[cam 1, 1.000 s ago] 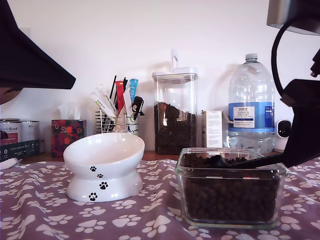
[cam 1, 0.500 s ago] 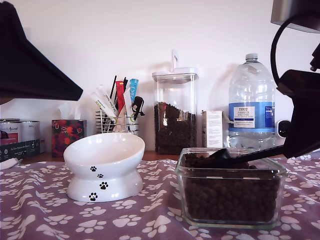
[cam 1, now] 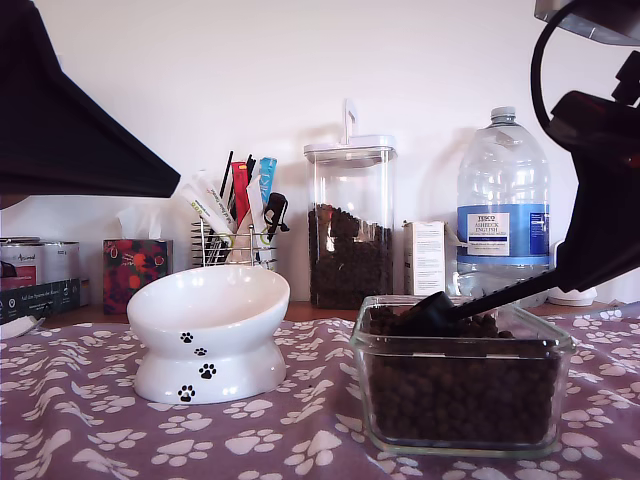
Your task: Measure one spoon of cat food and pour it into the food bowl
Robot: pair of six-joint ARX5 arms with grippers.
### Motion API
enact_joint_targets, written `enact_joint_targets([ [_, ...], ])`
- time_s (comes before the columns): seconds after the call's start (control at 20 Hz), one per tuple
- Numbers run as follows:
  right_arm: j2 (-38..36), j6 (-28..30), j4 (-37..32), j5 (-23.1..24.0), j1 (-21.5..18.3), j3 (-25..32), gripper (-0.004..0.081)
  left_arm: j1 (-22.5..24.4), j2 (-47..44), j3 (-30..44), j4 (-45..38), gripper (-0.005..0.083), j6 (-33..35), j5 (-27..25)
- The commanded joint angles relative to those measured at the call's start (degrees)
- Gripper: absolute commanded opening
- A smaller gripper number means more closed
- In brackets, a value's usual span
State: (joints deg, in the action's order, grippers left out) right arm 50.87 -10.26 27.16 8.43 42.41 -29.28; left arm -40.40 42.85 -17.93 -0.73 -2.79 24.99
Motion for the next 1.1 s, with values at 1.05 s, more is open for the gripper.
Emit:
enact_joint_targets([
  [1.05, 0.4, 4.0, -4.0, -9.7, -1.4, -10.2, -0.0012, -0.1, -7.6, 0.1, 4.6, -0.0019, -0.8, -14.7],
])
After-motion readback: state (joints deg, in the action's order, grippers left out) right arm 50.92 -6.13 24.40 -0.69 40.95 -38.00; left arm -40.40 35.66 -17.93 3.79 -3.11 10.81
